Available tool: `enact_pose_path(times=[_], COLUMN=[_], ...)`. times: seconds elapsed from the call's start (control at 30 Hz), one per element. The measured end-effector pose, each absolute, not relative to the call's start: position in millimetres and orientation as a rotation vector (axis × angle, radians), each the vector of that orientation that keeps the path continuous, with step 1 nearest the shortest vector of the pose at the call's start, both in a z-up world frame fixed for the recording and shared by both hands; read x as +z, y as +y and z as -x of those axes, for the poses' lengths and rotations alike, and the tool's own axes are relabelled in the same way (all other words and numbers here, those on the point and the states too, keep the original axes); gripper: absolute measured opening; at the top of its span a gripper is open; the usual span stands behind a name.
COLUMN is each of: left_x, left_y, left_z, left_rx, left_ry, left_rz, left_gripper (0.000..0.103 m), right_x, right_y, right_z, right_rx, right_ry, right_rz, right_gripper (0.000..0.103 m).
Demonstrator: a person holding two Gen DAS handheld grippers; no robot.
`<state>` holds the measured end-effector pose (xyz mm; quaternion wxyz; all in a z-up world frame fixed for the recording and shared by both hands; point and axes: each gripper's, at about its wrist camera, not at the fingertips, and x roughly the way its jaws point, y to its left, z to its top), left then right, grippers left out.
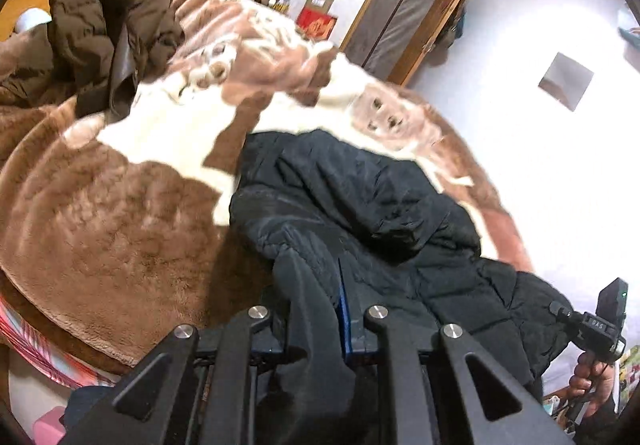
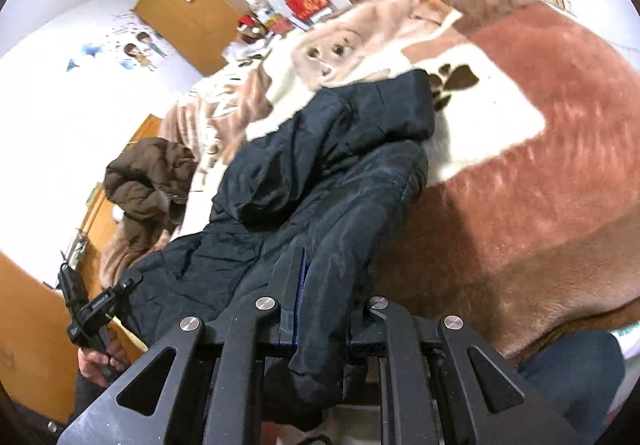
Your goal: Fold large clothes
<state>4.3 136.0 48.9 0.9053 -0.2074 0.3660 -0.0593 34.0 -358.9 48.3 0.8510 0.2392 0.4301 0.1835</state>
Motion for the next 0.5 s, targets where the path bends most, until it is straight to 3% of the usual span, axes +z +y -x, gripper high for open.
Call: enact_pose_path(times=[0.23, 0.5], left_x=[45, 55], left_y=[147, 151], left_z=[40, 29], left_rx=[-0.142, -0.147], left_ry=[0.77, 0.728], left_rz=[0.52, 0.555], left_gripper=[0.017, 0.017], right_x=[43, 60], right_y=[-371, -376], right_z=[15, -11], right_rx=[0.387, 0.403], right_ry=[0.92, 0.857], right_rz=[-0.578, -0.625], right_gripper=[0.014, 0.014])
